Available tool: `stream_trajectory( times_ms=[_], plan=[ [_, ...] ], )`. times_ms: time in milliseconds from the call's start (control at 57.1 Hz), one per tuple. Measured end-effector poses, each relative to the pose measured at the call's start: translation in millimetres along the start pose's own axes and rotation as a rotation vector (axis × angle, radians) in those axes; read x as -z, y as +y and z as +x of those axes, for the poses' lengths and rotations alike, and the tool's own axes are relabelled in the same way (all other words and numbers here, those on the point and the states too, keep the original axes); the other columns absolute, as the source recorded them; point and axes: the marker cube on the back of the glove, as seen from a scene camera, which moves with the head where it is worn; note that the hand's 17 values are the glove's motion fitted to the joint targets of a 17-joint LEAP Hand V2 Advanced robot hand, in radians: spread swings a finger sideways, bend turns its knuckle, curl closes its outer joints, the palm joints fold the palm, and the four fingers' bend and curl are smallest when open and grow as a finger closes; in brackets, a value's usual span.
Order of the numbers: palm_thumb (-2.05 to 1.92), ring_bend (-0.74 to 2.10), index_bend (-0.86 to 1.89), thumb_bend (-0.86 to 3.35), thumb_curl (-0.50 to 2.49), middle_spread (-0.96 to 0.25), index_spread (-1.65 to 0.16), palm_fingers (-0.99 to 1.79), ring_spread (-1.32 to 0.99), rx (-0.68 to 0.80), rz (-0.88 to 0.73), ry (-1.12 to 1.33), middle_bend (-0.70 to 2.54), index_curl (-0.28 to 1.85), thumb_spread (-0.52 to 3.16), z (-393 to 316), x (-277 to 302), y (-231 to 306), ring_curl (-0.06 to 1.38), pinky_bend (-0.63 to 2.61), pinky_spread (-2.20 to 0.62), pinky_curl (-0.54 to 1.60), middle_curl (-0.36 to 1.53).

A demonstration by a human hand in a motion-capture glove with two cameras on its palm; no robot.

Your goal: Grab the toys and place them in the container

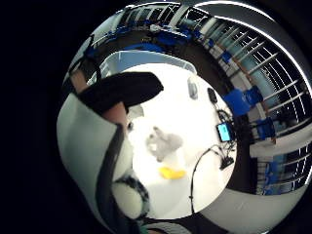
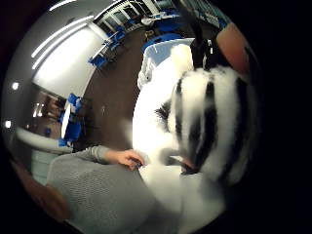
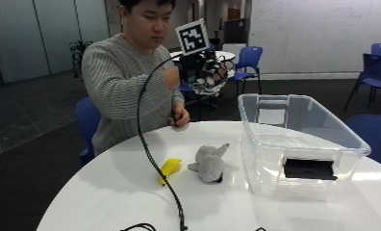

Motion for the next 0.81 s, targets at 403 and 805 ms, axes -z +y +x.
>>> stream_trajectory(
  times_ms=[403, 805],
  plan=[
    [0.66, 1.11, 0.17, 0.02, 1.0, -0.36, -0.5, 0.68, -0.51, -0.153, -0.068, 0.125, 0.64, 0.62, 0.58, -27, -90, -191, 0.58, 1.08, -0.38, 0.53, 0.81],
    [0.5, 1.21, 0.07, -0.06, 1.0, -0.36, -0.47, 0.53, -0.47, -0.124, -0.141, -0.087, 0.62, 0.64, 0.78, -45, -165, -238, 0.62, 1.09, -0.35, 0.52, 0.84]
  ],
)
